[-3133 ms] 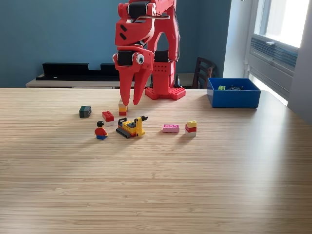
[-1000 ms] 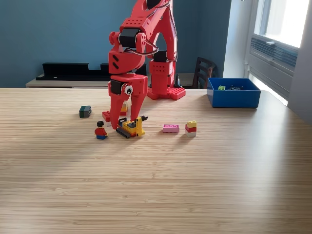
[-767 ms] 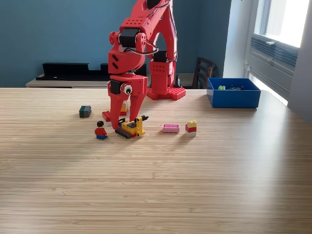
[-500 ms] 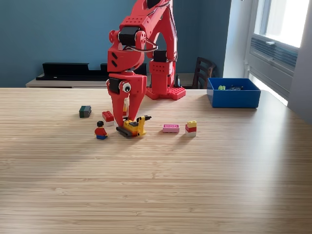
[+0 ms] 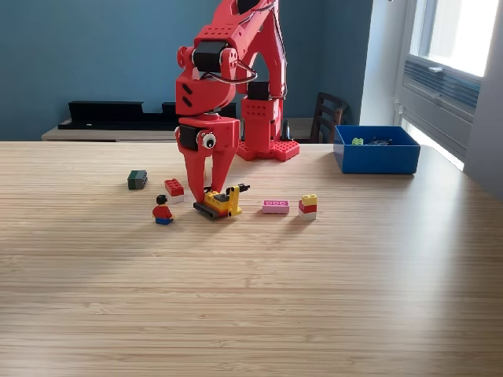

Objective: Grasp a lego block and put it in the bin.

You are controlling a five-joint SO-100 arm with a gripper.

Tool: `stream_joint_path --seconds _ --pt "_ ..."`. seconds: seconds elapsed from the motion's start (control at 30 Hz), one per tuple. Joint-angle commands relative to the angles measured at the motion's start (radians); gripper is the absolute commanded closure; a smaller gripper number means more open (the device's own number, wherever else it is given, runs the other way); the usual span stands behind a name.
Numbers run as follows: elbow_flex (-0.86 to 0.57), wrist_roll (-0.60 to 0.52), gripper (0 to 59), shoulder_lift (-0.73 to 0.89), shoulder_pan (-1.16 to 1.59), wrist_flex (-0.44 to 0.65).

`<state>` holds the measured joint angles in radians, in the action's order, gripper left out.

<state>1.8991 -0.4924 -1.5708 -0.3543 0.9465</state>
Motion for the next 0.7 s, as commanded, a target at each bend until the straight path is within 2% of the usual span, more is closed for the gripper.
stream_joint_path --seconds 0.03,0.43,0.7 --pt "-0.129 0.025 58.5 -0.034 0.017 0.08" --pt "-0.46 0.101 58.5 -0.041 0.179 0.431" --pt "-0.637 0.181 58.5 -0.04 0.426 0.598"
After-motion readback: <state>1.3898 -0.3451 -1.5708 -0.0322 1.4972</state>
